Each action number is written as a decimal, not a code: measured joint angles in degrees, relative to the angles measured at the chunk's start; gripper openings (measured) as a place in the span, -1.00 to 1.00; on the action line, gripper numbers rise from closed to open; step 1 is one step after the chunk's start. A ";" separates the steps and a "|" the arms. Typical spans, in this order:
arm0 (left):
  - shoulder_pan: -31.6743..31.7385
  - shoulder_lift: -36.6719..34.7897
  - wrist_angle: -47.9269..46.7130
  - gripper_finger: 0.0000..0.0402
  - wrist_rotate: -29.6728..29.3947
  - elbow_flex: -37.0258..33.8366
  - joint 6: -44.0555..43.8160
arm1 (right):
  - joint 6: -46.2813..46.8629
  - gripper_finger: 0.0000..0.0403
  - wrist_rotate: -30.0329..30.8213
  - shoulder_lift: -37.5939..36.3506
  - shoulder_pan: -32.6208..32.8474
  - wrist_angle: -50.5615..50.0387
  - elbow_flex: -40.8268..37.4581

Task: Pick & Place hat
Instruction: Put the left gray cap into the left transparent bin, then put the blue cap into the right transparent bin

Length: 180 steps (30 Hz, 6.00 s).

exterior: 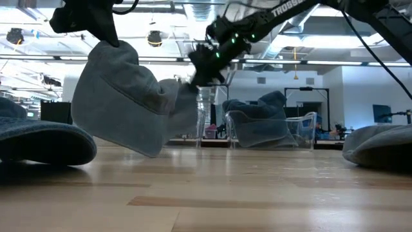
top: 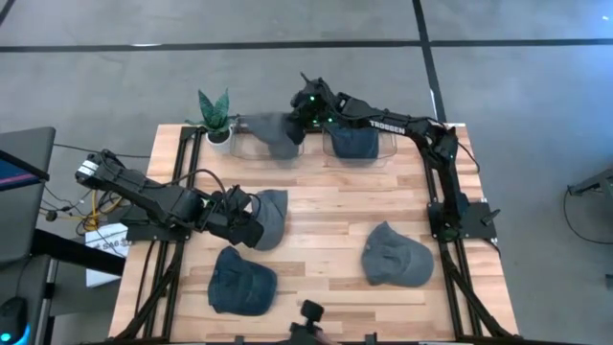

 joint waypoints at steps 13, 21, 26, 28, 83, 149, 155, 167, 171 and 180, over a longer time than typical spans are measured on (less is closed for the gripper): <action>0.00 0.00 0.24 -1.00 -0.89 0.00 0.19 | 1.18 -0.09 -5.54 -0.20 -1.65 -5.59 -0.37; 0.00 0.00 0.28 -1.00 -0.85 0.00 3.04 | 1.01 0.54 -6.27 -0.49 -2.89 -16.67 10.86; 0.02 0.00 0.92 -1.00 -0.86 0.00 3.54 | -3.58 0.74 -7.04 -0.59 -3.33 -29.19 18.52; 0.02 0.00 2.00 -1.00 -1.18 0.00 3.68 | -4.48 0.77 -7.47 -1.92 -3.47 -33.41 19.75; 56.72 12.46 27.54 -1.00 4.77 13.07 82.71 | 39.37 0.47 24.20 -69.13 21.62 -9.61 -59.61; 17.67 12.46 -2.44 -0.99 5.03 14.12 10.49 | 37.54 0.47 22.07 -61.12 18.54 -1.10 -59.59; 7.83 12.72 0.06 -1.00 4.84 10.04 -2.34 | 28.89 0.47 8.26 -60.94 19.88 6.75 -59.59; -14.88 12.72 -0.49 -1.00 2.54 5.07 -35.64 | 30.17 0.47 8.56 -48.44 28.49 8.86 -52.25; -20.86 12.72 -0.96 -1.00 2.57 5.07 -42.78 | 30.15 0.47 8.52 -40.56 32.07 7.69 -45.12; -32.98 13.61 0.49 -1.00 11.61 5.07 -49.98 | 28.00 0.47 8.46 -21.50 41.05 1.09 -25.11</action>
